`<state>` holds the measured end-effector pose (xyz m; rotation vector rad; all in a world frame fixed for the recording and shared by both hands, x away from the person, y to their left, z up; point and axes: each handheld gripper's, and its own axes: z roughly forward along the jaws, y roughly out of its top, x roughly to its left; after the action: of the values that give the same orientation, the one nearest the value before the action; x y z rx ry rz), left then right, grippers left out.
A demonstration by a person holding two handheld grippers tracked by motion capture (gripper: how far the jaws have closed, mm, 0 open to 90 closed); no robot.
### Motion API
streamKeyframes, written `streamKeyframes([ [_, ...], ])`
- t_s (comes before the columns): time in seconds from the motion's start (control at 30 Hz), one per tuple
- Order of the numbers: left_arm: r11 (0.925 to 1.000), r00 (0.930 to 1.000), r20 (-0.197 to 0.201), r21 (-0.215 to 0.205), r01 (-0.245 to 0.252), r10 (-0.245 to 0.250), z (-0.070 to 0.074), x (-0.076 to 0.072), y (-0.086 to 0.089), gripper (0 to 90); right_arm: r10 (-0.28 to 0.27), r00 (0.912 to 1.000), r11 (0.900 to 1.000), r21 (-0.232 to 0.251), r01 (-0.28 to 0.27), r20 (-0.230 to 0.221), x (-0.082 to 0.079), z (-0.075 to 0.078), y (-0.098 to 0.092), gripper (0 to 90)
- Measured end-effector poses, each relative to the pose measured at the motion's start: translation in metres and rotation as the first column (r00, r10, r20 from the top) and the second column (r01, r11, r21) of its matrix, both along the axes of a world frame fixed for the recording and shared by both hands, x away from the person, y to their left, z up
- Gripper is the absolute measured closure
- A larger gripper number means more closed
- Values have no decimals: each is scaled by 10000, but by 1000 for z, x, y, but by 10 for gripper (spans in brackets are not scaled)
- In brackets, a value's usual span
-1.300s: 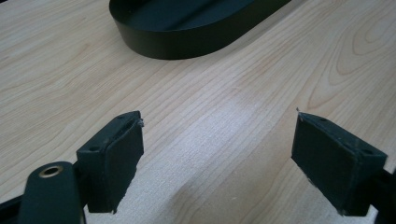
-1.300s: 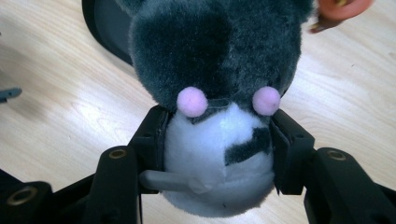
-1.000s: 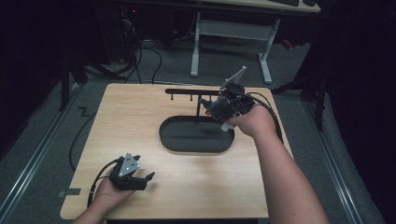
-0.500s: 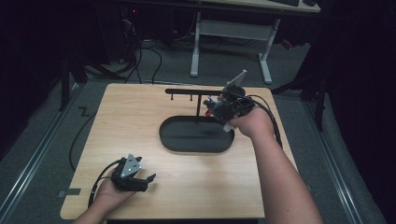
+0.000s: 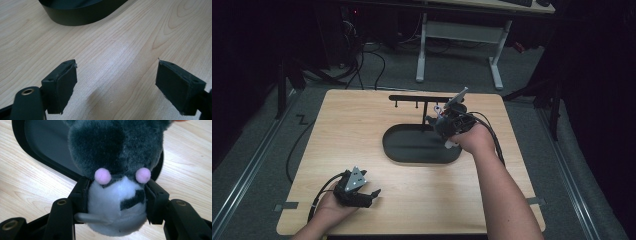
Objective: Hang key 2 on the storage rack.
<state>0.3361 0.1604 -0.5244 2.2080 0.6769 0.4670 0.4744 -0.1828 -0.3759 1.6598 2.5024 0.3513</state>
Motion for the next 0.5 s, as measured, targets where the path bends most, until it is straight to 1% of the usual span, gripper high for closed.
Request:
streamKeyframes([
  [0.1, 10000, 10000, -18, 51, 35, -35, -1, 0, 0, 180, 78, 10000, 10000, 28, -78, 12, 2, -4, 2, 464],
  [0.17, 10000, 10000, -22, 40, 38, -38, -1, 0, 0, 180, -23, 10000, 9999, 113, 23, -27, 4, -6, 2, 459],
  [0.27, 10000, 10000, -57, 37, 62, -61, -1, 0, 0, 182, -11, 10000, 9999, 110, 11, -28, 6, -10, 3, 449],
  [0.3, 10000, 10000, -67, 34, 71, -71, -1, 0, 0, 182, -18, 10000, 9998, 219, 20, -63, 7, -11, 4, 441],
  [0.47, 10000, 10000, -39, 46, 87, -87, -1, 0, 0, 183, -125, 9999, 9994, 317, 124, 14, 10, -16, 6, 345],
  [0.5, 9999, 9999, -63, 54, 95, -95, -1, 0, 0, 183, -151, 9999, 9992, 381, 149, 37, 11, -16, 6, 338],
])
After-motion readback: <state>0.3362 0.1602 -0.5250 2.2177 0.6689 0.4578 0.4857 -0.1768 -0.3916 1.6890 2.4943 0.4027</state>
